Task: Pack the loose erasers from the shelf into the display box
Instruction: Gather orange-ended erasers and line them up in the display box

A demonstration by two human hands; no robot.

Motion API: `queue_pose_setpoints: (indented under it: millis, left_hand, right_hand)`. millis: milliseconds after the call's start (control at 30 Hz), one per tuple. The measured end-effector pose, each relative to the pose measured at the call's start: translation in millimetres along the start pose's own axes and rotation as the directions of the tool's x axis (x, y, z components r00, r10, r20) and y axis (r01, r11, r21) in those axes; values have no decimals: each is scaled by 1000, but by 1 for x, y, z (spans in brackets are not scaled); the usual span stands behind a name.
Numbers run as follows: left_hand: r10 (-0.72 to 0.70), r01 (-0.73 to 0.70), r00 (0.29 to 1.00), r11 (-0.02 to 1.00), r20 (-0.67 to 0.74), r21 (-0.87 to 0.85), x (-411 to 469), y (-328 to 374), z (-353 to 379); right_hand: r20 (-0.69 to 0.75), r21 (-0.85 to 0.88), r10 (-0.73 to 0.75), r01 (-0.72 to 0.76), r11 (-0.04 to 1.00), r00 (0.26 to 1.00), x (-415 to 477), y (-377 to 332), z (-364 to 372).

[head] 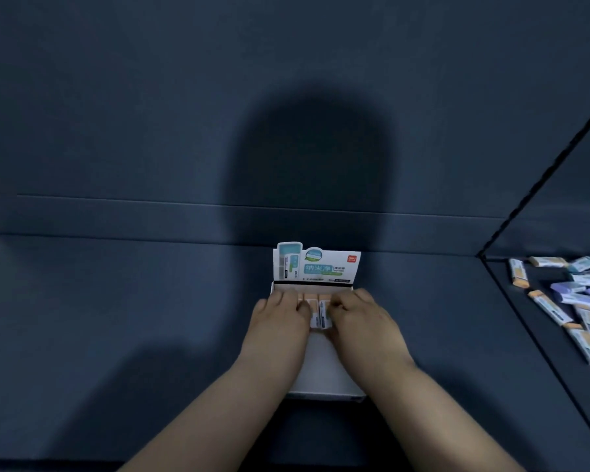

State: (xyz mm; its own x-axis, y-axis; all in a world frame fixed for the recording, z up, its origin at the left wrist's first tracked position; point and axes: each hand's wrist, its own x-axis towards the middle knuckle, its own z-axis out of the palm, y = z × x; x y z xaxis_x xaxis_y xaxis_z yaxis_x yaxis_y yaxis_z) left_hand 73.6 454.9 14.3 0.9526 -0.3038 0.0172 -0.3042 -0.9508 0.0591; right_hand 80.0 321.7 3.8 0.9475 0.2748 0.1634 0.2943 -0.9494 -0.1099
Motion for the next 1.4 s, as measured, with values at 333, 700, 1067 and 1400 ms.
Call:
queue_pose_setpoints:
  millis: [333,700,1067,1400]
  left_hand:
    - [17,-17,1000,998,9,61,-1,-3,-7]
    - [107,-96,993,979,-51,181,-30,29,-39]
    - [97,-81,977,992,-189,93,-61,49,-22]
    - [211,-209,951,977,-226,35,-81,48,-37]
  right_hand:
    - [98,92,-68,59,994,993,0,4,-9]
    - [24,392,13,-21,920,1000,-28,25,-57]
    - [186,316,-144,80,945,972,-55,31,-56]
    - [146,278,47,-86,957,988,-88,12,-88]
